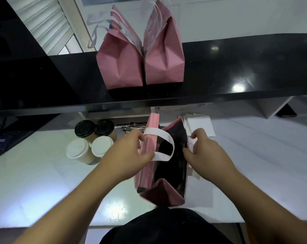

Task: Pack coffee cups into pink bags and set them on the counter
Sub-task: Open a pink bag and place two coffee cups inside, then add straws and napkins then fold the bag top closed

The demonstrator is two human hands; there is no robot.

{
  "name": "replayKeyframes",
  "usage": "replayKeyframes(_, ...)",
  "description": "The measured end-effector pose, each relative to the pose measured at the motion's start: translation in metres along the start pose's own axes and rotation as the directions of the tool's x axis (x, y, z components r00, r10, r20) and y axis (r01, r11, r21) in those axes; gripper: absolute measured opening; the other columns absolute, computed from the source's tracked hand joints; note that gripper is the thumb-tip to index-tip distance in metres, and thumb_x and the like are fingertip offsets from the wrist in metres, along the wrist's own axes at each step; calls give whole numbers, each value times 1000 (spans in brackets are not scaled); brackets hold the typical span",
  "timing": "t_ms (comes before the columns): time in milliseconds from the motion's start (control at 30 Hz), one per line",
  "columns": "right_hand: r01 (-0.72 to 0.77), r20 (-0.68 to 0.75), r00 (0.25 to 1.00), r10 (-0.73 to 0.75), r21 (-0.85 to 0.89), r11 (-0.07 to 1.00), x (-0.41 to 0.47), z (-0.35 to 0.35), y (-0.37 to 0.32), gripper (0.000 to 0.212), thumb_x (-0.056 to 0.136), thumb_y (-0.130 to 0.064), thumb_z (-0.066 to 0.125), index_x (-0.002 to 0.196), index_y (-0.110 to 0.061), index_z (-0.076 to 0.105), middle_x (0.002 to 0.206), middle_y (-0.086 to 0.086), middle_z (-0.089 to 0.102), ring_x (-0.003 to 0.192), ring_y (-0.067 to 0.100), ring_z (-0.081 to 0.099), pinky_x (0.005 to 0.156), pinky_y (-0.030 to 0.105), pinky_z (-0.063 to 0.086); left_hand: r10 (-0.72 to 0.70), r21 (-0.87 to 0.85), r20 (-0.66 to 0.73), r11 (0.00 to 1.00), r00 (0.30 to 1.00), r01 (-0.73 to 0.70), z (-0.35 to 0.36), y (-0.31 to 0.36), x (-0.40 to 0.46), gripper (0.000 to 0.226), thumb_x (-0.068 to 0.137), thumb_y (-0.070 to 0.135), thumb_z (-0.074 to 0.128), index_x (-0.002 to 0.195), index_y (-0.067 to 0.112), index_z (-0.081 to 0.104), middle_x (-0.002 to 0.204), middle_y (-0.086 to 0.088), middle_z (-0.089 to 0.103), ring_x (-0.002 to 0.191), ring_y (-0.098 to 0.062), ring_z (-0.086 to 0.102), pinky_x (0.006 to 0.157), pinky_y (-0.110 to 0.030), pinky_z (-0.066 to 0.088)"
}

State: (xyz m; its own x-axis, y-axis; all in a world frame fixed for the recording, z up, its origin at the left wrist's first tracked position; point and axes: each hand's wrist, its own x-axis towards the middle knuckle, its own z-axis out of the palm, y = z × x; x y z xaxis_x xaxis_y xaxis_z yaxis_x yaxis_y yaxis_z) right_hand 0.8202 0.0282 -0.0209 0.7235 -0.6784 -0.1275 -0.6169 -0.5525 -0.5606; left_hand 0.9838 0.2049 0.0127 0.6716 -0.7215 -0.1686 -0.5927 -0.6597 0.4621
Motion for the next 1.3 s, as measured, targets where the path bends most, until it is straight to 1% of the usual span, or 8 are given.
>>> replayKeyframes(133, 104, -66, 992, -112, -104, 989, 18, 1, -19, 53, 91, -35, 66, 136, -25, 41, 126, 2, 57, 99, 24, 61, 71, 33, 51, -106, -100, 164, 987, 981, 123, 8, -17, -23, 68, 63, 82, 61, 112, 40, 42, 106, 20, 52, 86, -3, 59, 64, -25, 47)
replayKeyframes(233, 208, -87, 970, -228, -190, 959, 39, 0, -31, 57, 88, -26, 68, 140, -23, 44, 137, 6, 49, 123, 28, 47, 99, 42, 48, -133, -89, 158, 985, 978, 148, 20, -14, -30, 71, 63, 77, 67, 114, 36, 42, 112, 14, 52, 88, -4, 59, 65, -27, 50)
replayKeyframes(333, 246, 7, 968, -252, -247, 937, 61, -2, -41, 52, 90, -23, 65, 141, -21, 51, 140, 4, 52, 126, 28, 46, 105, 44, 45, -134, -61, 111, 988, 985, 141, 24, -10, -33, 55, 73, 59, 73, 109, 30, 43, 106, 10, 56, 82, -10, 63, 63, -33, 55)
replayKeyframes(500, 211, 83, 977, -197, -251, 945, 80, -3, -41, 31, 93, -18, 57, 123, -18, 67, 120, 5, 63, 101, 25, 58, 85, 35, 50, -103, 11, -15, 995, 995, 103, 14, -13, -33, 19, 87, 42, 62, 94, 25, 56, 88, 7, 66, 76, -14, 63, 63, -36, 53)
replayKeyframes(600, 189, 59, 982, -180, -242, 952, 80, -7, -31, 21, 93, -16, 56, 109, -17, 70, 104, 5, 63, 86, 22, 53, 75, 31, 43, -59, 55, -68, 997, 996, 63, 4, -19, -26, 17, 96, 33, 59, 86, 20, 64, 81, 2, 67, 73, -18, 62, 63, -39, 53)
replayKeyframes(733, 141, 41, 990, -135, -245, 959, 73, -16, -17, 16, 93, -17, 55, 97, -17, 70, 95, 5, 68, 82, 25, 59, 71, 35, 50, -28, 82, -126, 996, 992, 38, -11, -24, -5, 17, 97, 23, 57, 82, 22, 65, 71, 5, 62, 68, -16, 58, 51, -30, 36)
replayKeyframes(967, 15, 104, 995, -1, -131, 991, 29, -25, 6, 13, 95, -30, 58, 94, -32, 71, 85, -14, 70, 73, 9, 61, 59, 28, 47, 65, 86, -54, 995, 996, -60, -24, -20, 44, 26, 93, 15, 57, 98, 32, 76, 85, 9, 72, 77, -14, 63, 59, -28, 47)
replayKeyframes(1300, -42, 99, 994, 43, -15, 999, -31, -12, 10, 25, 98, -51, 54, 85, -36, 70, 79, -22, 69, 73, -2, 61, 58, 18, 41, 119, -136, 139, 986, 983, -101, -20, -25, 74, 9, 91, 36, 70, 87, 43, 75, 80, 17, 75, 65, -8, 72, 49, -19, 53)
